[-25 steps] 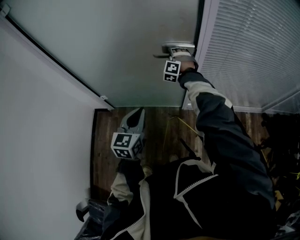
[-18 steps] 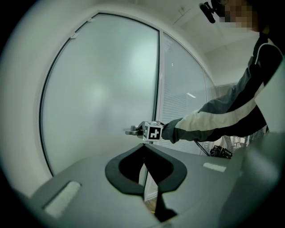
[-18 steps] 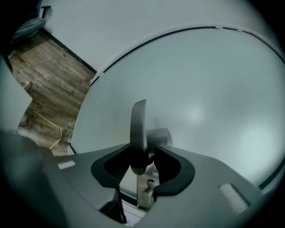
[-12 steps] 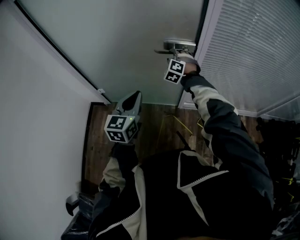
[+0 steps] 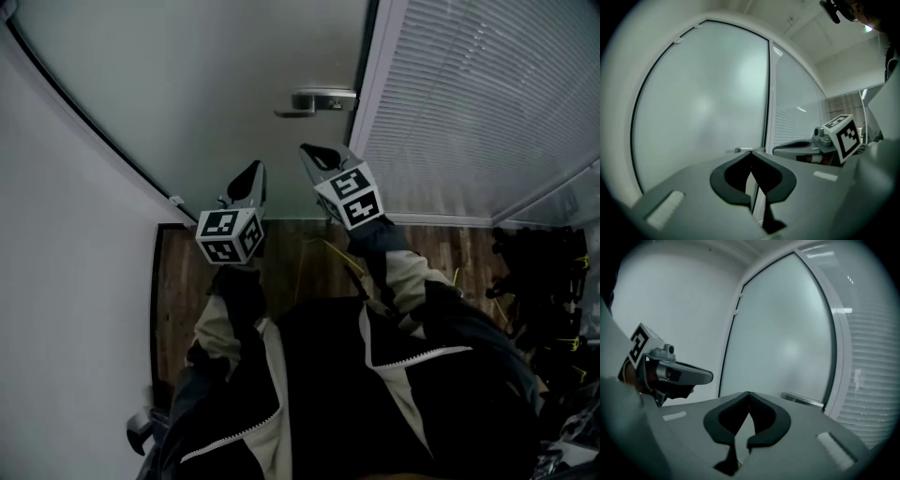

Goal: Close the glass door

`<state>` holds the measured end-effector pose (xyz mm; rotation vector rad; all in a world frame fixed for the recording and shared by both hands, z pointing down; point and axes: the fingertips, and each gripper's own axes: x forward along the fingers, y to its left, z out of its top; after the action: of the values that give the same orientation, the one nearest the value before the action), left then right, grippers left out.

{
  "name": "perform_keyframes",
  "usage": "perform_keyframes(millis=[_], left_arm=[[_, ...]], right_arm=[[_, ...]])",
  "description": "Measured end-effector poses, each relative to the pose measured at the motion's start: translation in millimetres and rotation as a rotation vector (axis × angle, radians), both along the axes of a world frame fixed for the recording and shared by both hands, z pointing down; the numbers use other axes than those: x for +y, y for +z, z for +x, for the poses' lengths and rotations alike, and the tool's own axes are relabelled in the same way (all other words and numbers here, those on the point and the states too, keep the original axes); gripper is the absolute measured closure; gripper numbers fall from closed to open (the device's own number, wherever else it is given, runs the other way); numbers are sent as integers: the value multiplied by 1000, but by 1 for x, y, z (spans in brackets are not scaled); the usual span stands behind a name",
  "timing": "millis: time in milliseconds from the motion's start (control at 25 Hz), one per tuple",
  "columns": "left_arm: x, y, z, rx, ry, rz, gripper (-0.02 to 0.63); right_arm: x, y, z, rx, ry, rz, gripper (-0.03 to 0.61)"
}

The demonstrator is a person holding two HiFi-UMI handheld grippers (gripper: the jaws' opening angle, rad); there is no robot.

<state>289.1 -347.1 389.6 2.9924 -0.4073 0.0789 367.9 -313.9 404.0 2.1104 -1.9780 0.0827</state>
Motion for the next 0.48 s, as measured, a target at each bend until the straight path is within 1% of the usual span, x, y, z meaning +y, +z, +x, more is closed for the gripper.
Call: perform_keyframes(millis=[120, 280, 480], left_arm=[[5, 1, 15, -15, 12, 15, 612], [7, 7, 29, -30, 24, 10, 614], [12, 11, 32, -38, 26, 3, 614]], right_arm=[[21, -2, 3, -5, 45, 22, 575], [26, -1, 18, -29, 79, 17, 577], [24, -1, 20, -47, 85, 15, 577]])
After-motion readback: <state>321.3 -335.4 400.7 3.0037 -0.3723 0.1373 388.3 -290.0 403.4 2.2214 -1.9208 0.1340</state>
